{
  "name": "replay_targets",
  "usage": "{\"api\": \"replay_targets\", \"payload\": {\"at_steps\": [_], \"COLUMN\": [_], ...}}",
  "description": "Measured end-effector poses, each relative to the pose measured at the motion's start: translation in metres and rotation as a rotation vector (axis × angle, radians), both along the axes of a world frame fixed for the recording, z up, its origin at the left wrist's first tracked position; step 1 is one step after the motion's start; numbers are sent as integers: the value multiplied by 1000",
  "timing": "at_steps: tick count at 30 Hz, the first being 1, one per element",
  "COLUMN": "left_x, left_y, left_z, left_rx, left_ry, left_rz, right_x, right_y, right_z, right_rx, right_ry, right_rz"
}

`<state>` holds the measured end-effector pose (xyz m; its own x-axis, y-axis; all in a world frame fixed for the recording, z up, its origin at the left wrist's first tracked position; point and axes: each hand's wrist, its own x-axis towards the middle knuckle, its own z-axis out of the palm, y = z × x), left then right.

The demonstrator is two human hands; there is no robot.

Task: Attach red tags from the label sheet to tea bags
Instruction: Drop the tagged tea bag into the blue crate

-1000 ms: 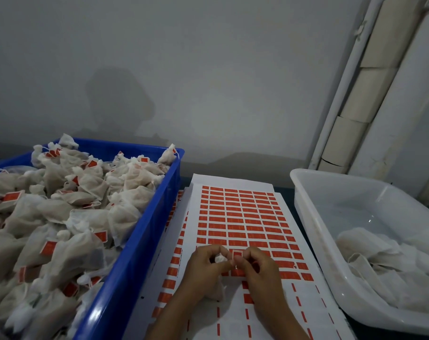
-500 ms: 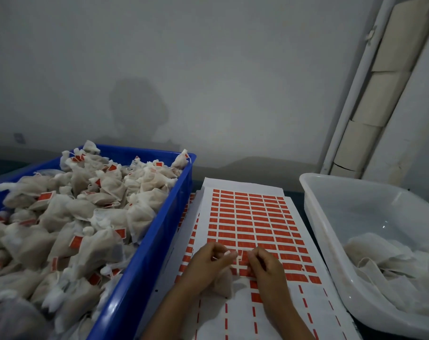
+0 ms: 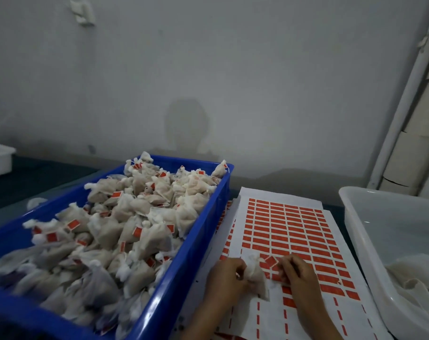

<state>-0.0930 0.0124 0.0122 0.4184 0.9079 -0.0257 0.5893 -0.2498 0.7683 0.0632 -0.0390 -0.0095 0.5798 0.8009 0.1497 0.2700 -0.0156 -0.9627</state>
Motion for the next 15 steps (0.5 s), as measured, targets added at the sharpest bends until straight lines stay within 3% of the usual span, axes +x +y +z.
{"api": "replay_targets", "payload": {"at_steps": [4,8,11,15], "left_x": [8,12,5,-17], "left_y": [1,19,52,101], "left_z": [16,68,113,140], "left_rx": [50,346,494,421], "left_ry": [-156,-285,-261,-152], "left_rz": [152,345,501,646], "right_x": [1,3,4,5], "right_y": [0,0,0,0], "right_z": [3,5,4,4], "right_rx": [20,24,21,25], "right_ry": [18,26,25,-5], "right_rz": [-7,8,22,24]}}
